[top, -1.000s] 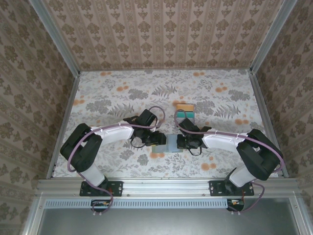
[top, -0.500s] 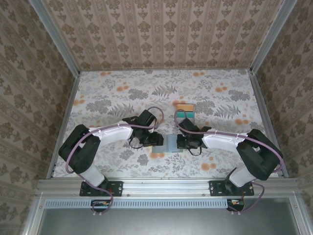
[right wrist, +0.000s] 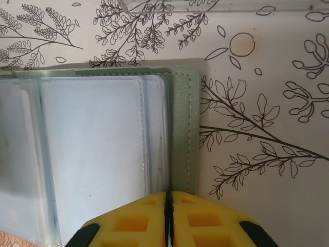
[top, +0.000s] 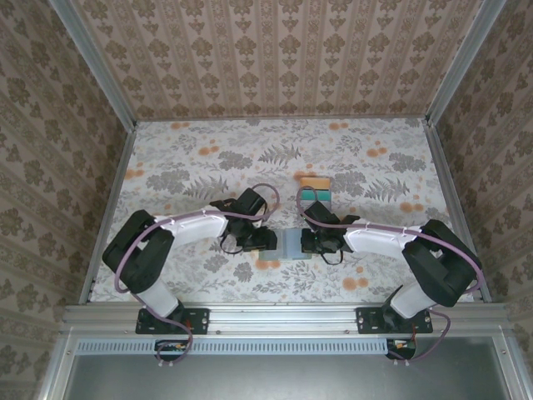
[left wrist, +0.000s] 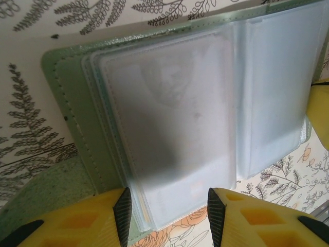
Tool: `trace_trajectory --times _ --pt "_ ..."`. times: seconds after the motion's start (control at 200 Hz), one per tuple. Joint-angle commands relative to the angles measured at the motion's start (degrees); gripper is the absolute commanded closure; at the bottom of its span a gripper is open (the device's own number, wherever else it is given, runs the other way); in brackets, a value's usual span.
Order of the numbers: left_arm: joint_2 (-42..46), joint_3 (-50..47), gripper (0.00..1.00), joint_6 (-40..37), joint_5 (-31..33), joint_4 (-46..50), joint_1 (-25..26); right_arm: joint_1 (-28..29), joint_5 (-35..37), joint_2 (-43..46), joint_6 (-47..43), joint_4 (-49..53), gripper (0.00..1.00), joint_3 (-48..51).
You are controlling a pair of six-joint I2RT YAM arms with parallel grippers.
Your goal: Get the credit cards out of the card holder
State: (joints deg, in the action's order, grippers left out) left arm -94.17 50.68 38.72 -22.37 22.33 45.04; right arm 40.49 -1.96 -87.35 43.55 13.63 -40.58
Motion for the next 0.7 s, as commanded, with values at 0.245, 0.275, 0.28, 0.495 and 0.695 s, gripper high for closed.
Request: trace_trajectory --times 0.245,0.275,0.28,0.495,0.695 --pt "-0.6 1.6 0.53 -1.7 -3.7 -3.2 0.6 1.3 -1.0 -3.0 0.7 0.2 0.87 0.1" --pt "-0.2 1.6 0.53 -1.8 -3.7 -3.4 0.5 1.3 -1.1 -3.0 0.7 0.1 0.87 0.1" --pt "-0.1 1.6 0.53 -1.9 -3.7 -3.3 0.4 1.3 -1.1 -3.0 0.7 0.1 0.87 0.1" --pt "2.2 2.3 0.51 -2.2 -3.9 -3.8 0.6 1.3 -1.1 -3.6 0.7 -0.1 0.87 -0.3" --pt "1.9 2.9 0.5 -2.5 -5.5 -4.7 0.9 1.4 -1.2 -4.0 0.7 0.0 0.87 -0.4"
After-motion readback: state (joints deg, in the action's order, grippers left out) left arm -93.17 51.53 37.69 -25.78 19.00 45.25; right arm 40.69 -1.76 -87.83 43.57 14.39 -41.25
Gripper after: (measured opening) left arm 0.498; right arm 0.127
